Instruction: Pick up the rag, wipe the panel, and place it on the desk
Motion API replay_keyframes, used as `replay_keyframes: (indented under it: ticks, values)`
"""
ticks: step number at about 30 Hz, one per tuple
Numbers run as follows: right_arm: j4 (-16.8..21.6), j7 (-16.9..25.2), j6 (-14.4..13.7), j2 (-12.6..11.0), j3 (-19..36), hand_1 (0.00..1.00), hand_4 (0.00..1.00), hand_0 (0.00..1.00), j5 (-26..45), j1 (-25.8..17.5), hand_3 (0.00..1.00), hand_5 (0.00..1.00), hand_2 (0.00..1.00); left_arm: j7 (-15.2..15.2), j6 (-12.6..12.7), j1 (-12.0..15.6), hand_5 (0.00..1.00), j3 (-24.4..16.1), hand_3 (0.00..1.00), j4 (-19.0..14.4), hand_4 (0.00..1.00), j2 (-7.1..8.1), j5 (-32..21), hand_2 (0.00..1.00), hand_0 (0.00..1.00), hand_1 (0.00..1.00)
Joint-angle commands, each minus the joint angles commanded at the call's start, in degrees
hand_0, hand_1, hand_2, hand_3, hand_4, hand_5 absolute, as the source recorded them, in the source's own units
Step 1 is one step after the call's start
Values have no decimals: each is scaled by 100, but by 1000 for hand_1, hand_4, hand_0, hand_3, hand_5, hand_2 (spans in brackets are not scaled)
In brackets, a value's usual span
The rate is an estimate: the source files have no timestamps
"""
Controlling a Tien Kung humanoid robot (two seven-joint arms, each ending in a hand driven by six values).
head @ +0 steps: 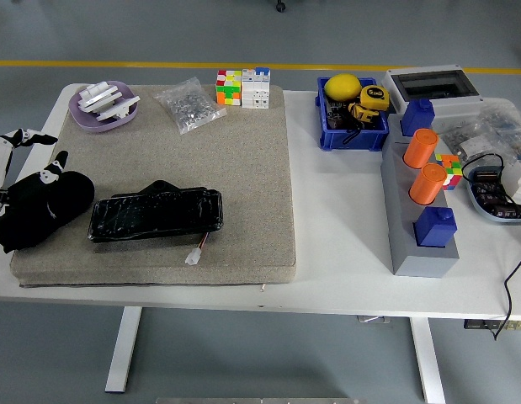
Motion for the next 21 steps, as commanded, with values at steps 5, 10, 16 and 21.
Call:
replay_keyframes:
  ticks: [5,10,16,21]
  values:
    - [0,-1,-2,-29,11,701,998,781,-41,16,614,495,696,547,-300,-129,451,40,808,196,841,76,647,820,867,863]
    - [0,-1,-7,-35,-18,700,998,782,-22,15,614,494,695,829,-423,-245,493,57,887,445,915,72,864,921,942,940]
    - [0,9,-3,-28,-10,701,998,782,-12,28,614,495,693,908,-481,-412,495,68,909,841,926,38,909,944,970,963]
    - [0,18,4,-32,-4,701,998,782,-20,34,614,494,692,865,-457,-535,495,73,903,1206,925,31,927,942,974,962]
